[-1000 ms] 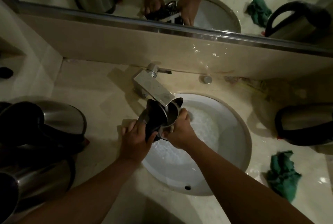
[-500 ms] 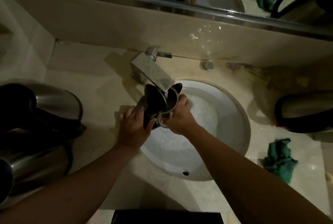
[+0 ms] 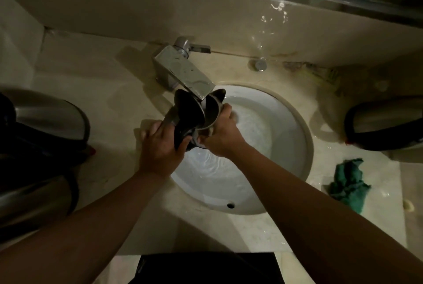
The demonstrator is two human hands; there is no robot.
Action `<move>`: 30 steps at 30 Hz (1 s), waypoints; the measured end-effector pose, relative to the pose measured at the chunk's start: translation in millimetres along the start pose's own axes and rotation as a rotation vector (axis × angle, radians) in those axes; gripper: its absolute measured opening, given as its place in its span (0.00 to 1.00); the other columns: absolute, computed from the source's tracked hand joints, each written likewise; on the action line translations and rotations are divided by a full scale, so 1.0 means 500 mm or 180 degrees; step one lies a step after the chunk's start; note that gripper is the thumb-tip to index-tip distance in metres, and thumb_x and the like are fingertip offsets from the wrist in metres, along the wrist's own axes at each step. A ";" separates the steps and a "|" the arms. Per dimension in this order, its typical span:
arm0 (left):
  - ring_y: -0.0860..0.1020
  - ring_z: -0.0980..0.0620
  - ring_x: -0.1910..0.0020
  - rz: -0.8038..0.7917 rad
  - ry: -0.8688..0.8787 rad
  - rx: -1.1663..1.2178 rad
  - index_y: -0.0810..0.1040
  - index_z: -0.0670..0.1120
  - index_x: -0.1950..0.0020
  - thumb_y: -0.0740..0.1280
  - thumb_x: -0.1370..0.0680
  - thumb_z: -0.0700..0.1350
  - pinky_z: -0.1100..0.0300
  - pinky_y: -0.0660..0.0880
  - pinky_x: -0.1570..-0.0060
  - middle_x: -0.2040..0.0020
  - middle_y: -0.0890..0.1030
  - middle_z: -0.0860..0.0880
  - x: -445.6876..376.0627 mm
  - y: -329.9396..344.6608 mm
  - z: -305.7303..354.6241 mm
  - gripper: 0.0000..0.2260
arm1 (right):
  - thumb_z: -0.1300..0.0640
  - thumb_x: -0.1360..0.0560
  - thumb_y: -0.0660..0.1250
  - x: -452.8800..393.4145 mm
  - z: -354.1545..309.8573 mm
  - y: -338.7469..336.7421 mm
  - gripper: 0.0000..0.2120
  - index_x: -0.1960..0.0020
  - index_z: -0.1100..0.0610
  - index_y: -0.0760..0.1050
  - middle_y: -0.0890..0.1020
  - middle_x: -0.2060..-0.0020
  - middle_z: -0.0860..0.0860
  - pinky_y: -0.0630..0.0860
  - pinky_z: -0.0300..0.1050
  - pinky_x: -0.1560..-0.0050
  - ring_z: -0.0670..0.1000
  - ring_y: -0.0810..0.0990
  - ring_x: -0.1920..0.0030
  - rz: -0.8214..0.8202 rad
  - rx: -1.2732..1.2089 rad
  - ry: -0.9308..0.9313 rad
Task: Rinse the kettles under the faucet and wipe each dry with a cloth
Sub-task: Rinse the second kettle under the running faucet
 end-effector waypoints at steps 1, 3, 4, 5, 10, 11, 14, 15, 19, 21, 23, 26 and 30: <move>0.77 0.40 0.47 0.0016 0.0000 0.0025 0.76 0.43 0.50 0.62 0.22 0.61 0.47 0.67 0.51 0.53 0.82 0.41 0.000 -0.001 0.001 0.21 | 0.54 0.36 0.83 0.001 0.001 -0.001 0.52 0.23 0.51 0.52 0.58 0.24 0.58 0.76 0.60 0.31 0.63 0.65 0.25 0.0017 0.0014 -0.0014; 0.77 0.39 0.46 -0.0014 -0.0021 0.0130 0.76 0.43 0.49 0.63 0.22 0.60 0.47 0.67 0.50 0.52 0.82 0.41 0.000 -0.001 0.001 0.20 | 0.55 0.35 0.82 0.004 -0.003 -0.005 0.52 0.23 0.53 0.52 0.58 0.25 0.58 0.74 0.60 0.29 0.62 0.63 0.24 0.0031 0.0024 -0.0073; 0.76 0.40 0.44 -0.0058 -0.0044 0.0175 0.76 0.43 0.48 0.64 0.23 0.60 0.46 0.67 0.49 0.51 0.82 0.41 -0.001 0.002 0.000 0.19 | 0.55 0.34 0.82 0.005 -0.006 -0.006 0.52 0.22 0.53 0.53 0.58 0.25 0.58 0.73 0.60 0.28 0.62 0.62 0.24 0.0023 0.0029 -0.0096; 0.76 0.40 0.44 -0.0105 -0.0066 0.0192 0.76 0.43 0.47 0.65 0.23 0.60 0.46 0.67 0.48 0.50 0.82 0.42 0.000 0.004 -0.003 0.19 | 0.55 0.34 0.83 0.005 -0.007 -0.004 0.52 0.22 0.54 0.52 0.58 0.24 0.58 0.72 0.60 0.27 0.62 0.62 0.23 0.0013 0.0025 -0.0081; 0.75 0.42 0.47 -0.0204 -0.0088 0.0062 0.77 0.44 0.48 0.61 0.22 0.62 0.48 0.66 0.51 0.51 0.82 0.43 -0.001 0.008 -0.005 0.21 | 0.54 0.32 0.81 0.012 -0.019 -0.005 0.49 0.22 0.52 0.53 0.56 0.24 0.56 0.74 0.57 0.28 0.61 0.64 0.24 0.0037 0.0148 -0.0168; 0.76 0.42 0.48 -0.0226 -0.0091 0.0033 0.78 0.44 0.48 0.60 0.22 0.62 0.48 0.66 0.52 0.51 0.82 0.43 -0.001 0.009 -0.006 0.22 | 0.54 0.31 0.81 0.012 -0.021 -0.006 0.47 0.23 0.52 0.53 0.57 0.25 0.55 0.74 0.57 0.28 0.61 0.63 0.24 0.0025 0.0203 -0.0220; 0.76 0.42 0.48 -0.0236 -0.0062 -0.0056 0.79 0.43 0.47 0.61 0.22 0.62 0.48 0.66 0.52 0.51 0.83 0.43 0.000 0.009 -0.005 0.23 | 0.54 0.32 0.81 0.011 -0.018 -0.009 0.48 0.23 0.53 0.54 0.58 0.26 0.54 0.74 0.56 0.28 0.60 0.63 0.24 0.0042 0.0174 -0.0206; 0.76 0.42 0.48 -0.0238 -0.0050 -0.0090 0.79 0.43 0.46 0.61 0.22 0.62 0.48 0.66 0.52 0.50 0.83 0.43 -0.001 0.009 -0.004 0.23 | 0.54 0.33 0.81 0.010 -0.016 -0.008 0.48 0.23 0.52 0.54 0.58 0.25 0.54 0.74 0.56 0.28 0.59 0.64 0.24 0.0055 0.0151 -0.0185; 0.77 0.42 0.47 -0.0280 -0.0035 -0.0147 0.79 0.43 0.48 0.60 0.22 0.63 0.48 0.67 0.51 0.51 0.84 0.43 0.000 0.014 -0.005 0.23 | 0.53 0.34 0.82 0.008 -0.009 -0.003 0.50 0.23 0.50 0.54 0.57 0.24 0.54 0.75 0.55 0.29 0.58 0.64 0.24 0.0088 0.0106 -0.0150; 0.77 0.42 0.46 -0.0330 -0.0063 -0.0117 0.80 0.44 0.47 0.60 0.22 0.63 0.48 0.67 0.51 0.51 0.84 0.43 0.001 0.018 -0.008 0.23 | 0.54 0.35 0.82 0.006 -0.003 0.000 0.51 0.23 0.48 0.53 0.57 0.24 0.53 0.76 0.56 0.30 0.60 0.65 0.24 0.0089 0.0065 -0.0107; 0.77 0.42 0.45 -0.0408 -0.0111 -0.0074 0.80 0.44 0.46 0.59 0.21 0.63 0.48 0.68 0.50 0.49 0.84 0.44 0.001 0.023 -0.012 0.24 | 0.54 0.35 0.83 0.002 0.000 0.004 0.52 0.23 0.47 0.52 0.57 0.23 0.54 0.77 0.57 0.31 0.61 0.66 0.24 0.0062 0.0048 -0.0079; 0.77 0.42 0.44 -0.0467 -0.0145 -0.0036 0.80 0.44 0.46 0.59 0.22 0.63 0.48 0.68 0.50 0.50 0.84 0.43 0.001 0.028 -0.013 0.24 | 0.55 0.35 0.83 -0.001 0.002 0.004 0.53 0.22 0.48 0.51 0.56 0.22 0.55 0.77 0.55 0.31 0.62 0.67 0.25 -0.0004 -0.0014 -0.0047; 0.77 0.42 0.45 -0.0410 -0.0117 -0.0035 0.80 0.43 0.48 0.59 0.22 0.63 0.49 0.66 0.50 0.51 0.84 0.43 0.001 0.026 -0.010 0.24 | 0.55 0.35 0.83 -0.002 0.003 0.005 0.55 0.21 0.47 0.50 0.55 0.21 0.55 0.78 0.57 0.32 0.64 0.67 0.25 -0.0021 0.0012 -0.0049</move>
Point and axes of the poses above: each hand's wrist, its own x-axis away from the middle knuckle, its own y-axis out of the palm, z = x × y, the point moved 10 cm from there along -x, towards the middle knuckle
